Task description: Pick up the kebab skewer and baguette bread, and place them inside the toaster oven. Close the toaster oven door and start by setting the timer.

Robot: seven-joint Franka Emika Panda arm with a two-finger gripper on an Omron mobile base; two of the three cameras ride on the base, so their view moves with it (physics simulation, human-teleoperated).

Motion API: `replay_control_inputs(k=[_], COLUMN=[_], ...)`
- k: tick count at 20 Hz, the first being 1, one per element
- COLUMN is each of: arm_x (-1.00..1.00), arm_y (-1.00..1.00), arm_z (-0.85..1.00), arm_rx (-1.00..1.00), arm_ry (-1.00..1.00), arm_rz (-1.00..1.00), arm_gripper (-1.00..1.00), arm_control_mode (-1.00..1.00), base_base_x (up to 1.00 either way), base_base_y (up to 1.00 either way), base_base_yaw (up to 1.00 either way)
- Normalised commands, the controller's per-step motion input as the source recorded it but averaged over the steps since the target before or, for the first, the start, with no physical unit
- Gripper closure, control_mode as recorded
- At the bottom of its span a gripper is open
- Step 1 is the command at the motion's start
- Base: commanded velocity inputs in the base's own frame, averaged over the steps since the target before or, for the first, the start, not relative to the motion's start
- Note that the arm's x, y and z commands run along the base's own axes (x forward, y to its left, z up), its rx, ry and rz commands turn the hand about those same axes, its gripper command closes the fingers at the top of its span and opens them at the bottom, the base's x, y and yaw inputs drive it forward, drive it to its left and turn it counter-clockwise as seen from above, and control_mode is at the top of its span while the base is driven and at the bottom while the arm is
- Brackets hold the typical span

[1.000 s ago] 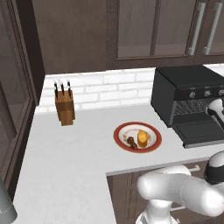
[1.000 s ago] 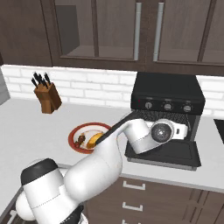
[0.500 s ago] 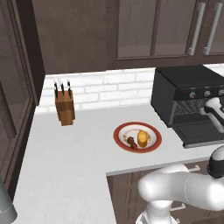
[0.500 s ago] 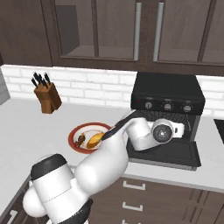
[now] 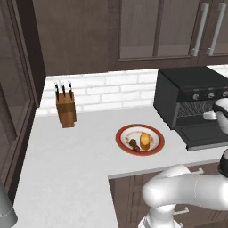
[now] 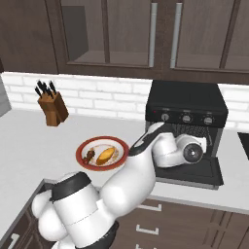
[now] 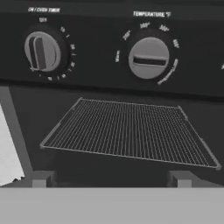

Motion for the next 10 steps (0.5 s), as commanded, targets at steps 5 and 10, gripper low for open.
replay_control_inputs(k=[5, 10], arm_x=[0.37, 0.24], arm_y=[0.0, 0.0], arm_z=[-0.18, -0.26], arm_rx=[0.0, 0.01], arm_ry=[0.0, 0.0], arm_rz=[-0.06, -0.19], arm_gripper=[-1.0, -1.0], arm_control_mode=[-1.0, -1.0], base_base_x=[0.0, 0.0], base_base_y=[0.0, 0.0], base_base_yaw=[0.0, 0.0])
